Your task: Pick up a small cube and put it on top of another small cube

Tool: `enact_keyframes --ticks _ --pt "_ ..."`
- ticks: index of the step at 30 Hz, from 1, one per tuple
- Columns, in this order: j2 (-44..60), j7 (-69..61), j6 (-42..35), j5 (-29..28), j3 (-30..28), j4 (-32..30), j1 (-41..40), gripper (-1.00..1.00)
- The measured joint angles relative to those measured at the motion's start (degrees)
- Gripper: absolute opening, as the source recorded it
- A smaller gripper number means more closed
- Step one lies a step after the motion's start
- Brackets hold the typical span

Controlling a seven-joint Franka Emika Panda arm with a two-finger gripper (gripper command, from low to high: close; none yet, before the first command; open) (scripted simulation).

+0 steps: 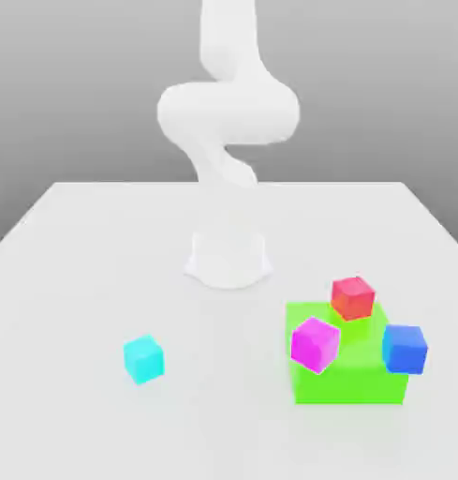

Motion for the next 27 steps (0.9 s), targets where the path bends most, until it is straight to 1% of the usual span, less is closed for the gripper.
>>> enact_keyframes --ticks 13,18,20,25,26,27 --pt "24.5 19.2 19.9 -1.1 -0.6 -22.3 -13.6 0.0" --pt "37.7 27.2 30.1 -0.6 -2.7 -31.7 -18.0 0.0" --pt "43.0 27.6 34.2 0.4 -2.7 -32.2 -19.4 0.0" --pt "53.7 27.0 42.9 1.8 -0.6 -30.8 -20.7 0.0" --pt "55.7 26.9 44.5 1.8 -0.3 -30.4 -21.1 -1.0" --pt "55.7 26.9 44.5 1.8 -0.3 -30.4 -21.1 -1.0"
